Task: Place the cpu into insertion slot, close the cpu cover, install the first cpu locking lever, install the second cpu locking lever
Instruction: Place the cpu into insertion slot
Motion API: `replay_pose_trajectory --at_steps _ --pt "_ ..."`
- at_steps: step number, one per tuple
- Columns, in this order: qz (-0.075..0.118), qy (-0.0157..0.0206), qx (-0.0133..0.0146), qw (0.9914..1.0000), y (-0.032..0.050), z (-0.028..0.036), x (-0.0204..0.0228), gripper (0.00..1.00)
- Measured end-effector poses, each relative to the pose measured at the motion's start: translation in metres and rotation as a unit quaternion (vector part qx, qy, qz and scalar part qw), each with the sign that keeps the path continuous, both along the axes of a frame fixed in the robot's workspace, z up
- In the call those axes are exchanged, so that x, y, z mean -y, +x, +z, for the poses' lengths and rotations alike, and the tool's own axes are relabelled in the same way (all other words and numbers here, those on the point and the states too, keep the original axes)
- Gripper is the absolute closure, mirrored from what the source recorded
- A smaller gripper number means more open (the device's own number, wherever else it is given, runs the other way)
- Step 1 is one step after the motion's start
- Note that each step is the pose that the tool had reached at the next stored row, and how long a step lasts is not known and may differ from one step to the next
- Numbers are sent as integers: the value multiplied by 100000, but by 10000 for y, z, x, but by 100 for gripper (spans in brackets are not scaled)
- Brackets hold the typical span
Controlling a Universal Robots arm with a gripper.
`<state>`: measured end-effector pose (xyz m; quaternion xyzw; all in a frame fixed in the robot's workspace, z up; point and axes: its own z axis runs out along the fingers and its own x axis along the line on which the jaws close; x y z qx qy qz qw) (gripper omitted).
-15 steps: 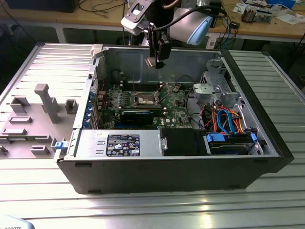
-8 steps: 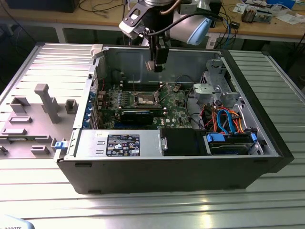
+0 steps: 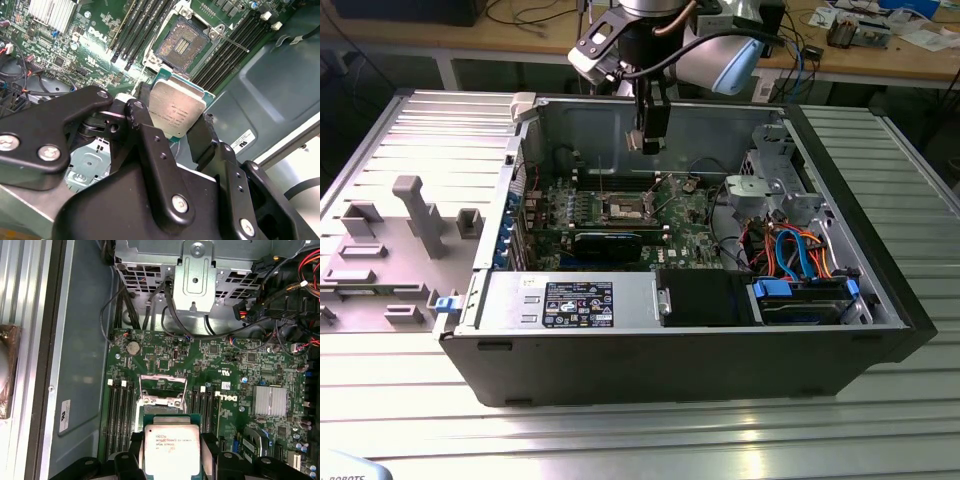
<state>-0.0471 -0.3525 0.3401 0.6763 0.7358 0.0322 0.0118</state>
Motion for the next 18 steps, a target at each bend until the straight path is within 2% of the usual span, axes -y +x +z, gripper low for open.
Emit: replay_pose_trajectory --at_steps 9,14,15,18 --pt "-21 -2 0 100000 0 -1 0 46" --pt "-225 -3 1 100000 -9 -43 0 46" --pt "-598 -9 5 99998 -11 -57 0 46" --pt "-3276 -37 -5 99946 -11 -98 0 46"
